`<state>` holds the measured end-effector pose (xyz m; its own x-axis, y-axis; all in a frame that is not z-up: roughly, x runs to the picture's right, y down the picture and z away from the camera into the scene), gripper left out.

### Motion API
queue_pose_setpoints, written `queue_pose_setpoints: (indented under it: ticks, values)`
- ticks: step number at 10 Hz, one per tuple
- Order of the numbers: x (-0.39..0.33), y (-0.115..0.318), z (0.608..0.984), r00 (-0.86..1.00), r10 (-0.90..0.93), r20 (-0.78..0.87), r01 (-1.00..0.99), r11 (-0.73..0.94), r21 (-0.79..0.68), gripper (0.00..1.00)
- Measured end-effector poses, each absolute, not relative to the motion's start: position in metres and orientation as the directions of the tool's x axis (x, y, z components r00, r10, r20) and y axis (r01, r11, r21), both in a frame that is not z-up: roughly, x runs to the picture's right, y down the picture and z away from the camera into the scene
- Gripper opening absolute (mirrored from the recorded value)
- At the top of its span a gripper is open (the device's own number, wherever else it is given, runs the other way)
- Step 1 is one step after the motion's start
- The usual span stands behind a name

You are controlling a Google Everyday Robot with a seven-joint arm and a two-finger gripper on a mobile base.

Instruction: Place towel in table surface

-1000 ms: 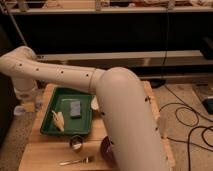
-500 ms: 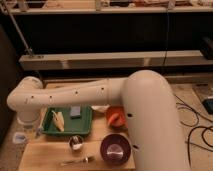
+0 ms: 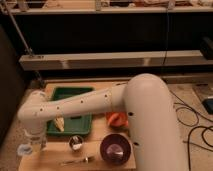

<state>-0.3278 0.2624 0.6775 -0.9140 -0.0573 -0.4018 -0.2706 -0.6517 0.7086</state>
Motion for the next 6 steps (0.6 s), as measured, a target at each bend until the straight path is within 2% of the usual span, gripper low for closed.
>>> queue_pose_setpoints:
  ticks: [1,2,6]
  values:
    - [-0.328,0.276,0.682,-0.906,-0.052,-0.42,-0.296,-0.633,0.715,0.0]
    - [-0.329,0.287,0.685,-0.898,-0.043,-0.438,-0.322,-0.613,0.722,0.06]
    - [-0.33,0.315,0.69,-0.885,-0.014,-0.466,-0.382,-0.552,0.741,0.46]
